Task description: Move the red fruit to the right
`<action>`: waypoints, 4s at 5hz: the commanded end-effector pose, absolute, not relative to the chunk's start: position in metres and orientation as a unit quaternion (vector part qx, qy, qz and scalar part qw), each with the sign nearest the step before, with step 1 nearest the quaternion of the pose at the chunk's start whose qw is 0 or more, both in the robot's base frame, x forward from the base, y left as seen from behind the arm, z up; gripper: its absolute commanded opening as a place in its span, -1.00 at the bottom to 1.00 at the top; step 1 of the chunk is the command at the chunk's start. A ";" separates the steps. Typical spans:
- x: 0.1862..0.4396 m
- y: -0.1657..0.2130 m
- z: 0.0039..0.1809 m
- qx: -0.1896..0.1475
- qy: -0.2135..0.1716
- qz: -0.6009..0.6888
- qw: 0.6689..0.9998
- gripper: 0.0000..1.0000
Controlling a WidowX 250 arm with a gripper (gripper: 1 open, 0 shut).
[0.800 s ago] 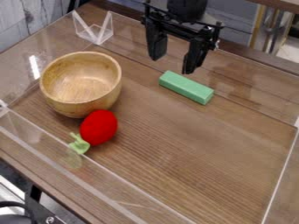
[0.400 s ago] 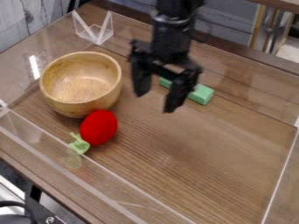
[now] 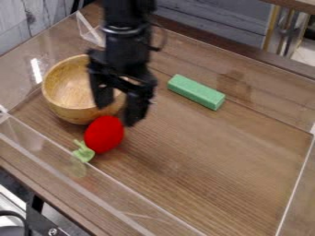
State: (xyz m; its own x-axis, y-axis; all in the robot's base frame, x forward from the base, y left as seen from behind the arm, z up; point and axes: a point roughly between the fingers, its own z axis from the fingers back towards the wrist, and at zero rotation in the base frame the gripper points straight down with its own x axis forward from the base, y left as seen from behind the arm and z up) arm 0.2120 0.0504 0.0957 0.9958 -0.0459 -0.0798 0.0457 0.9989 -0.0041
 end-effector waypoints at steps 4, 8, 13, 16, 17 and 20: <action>0.211 0.091 0.064 -0.004 -0.008 0.055 0.998 1.00; 0.224 0.105 0.046 -0.001 -0.004 0.075 0.997 1.00; 0.228 0.117 0.030 -0.005 0.006 0.062 0.998 1.00; 0.215 0.127 0.019 -0.007 0.018 0.055 0.998 1.00; 0.213 0.134 0.024 -0.007 0.016 0.079 0.997 -1.00; 0.212 0.127 0.080 -0.018 -0.031 0.118 0.992 -1.00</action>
State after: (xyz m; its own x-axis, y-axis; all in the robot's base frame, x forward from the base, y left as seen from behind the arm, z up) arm 0.2033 0.1217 0.0671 0.9720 0.2350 0.0032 -0.2343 0.9703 -0.0606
